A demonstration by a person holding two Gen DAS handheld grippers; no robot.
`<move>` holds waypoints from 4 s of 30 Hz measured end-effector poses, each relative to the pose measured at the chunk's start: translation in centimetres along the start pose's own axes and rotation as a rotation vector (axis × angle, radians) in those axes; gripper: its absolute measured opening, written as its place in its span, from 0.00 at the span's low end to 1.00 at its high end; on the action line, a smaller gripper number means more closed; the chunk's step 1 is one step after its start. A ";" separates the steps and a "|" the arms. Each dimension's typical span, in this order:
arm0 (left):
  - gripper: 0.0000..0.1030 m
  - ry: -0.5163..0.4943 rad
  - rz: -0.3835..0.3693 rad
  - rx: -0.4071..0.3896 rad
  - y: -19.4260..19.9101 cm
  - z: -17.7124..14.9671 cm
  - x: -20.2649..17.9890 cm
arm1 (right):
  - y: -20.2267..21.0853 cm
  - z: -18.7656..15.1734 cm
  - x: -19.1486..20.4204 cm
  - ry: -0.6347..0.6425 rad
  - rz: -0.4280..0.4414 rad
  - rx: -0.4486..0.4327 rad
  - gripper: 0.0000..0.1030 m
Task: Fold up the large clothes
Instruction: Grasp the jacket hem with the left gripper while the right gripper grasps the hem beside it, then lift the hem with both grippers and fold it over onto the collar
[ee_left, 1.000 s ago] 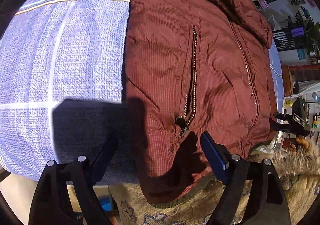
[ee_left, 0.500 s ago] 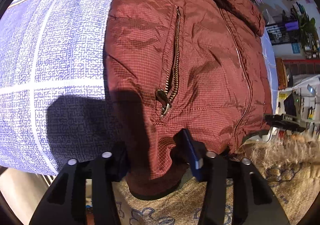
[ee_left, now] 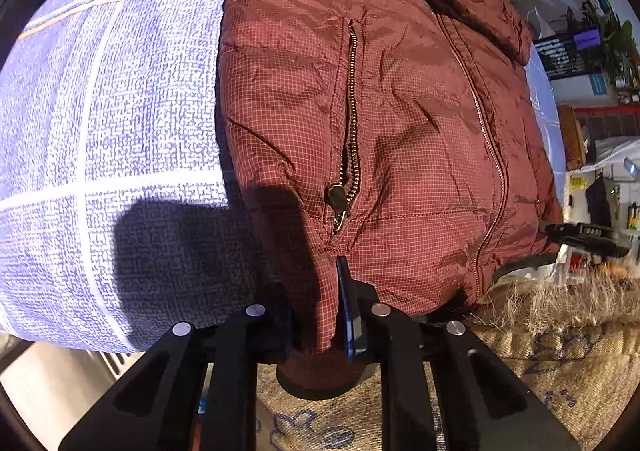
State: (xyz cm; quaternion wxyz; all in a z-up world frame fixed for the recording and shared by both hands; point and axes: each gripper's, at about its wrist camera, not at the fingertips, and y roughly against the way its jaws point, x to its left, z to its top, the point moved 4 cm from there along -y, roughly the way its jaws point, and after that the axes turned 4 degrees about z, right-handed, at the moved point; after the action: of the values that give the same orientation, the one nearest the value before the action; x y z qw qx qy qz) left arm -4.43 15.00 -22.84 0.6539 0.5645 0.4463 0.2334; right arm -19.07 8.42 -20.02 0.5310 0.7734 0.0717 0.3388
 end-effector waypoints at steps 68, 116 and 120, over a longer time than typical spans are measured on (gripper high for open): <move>0.21 0.282 -0.075 -0.260 7.6 45.1 1.7 | 9.3 44.3 10.2 -0.292 0.287 -0.356 0.25; 0.68 0.074 0.284 -0.256 2.8 44.3 -5.8 | -0.1 42.7 25.0 0.516 -0.400 -0.409 0.67; 0.67 0.038 0.252 -0.229 2.0 44.2 -5.2 | -0.3 44.0 23.0 0.364 -0.283 -0.390 0.67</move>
State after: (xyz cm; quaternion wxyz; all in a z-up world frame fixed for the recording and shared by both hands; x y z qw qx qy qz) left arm 30.83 -12.08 -20.90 0.6710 0.5332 0.3548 0.3736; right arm 24.91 -14.60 -19.09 0.6900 0.5656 0.2062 0.4019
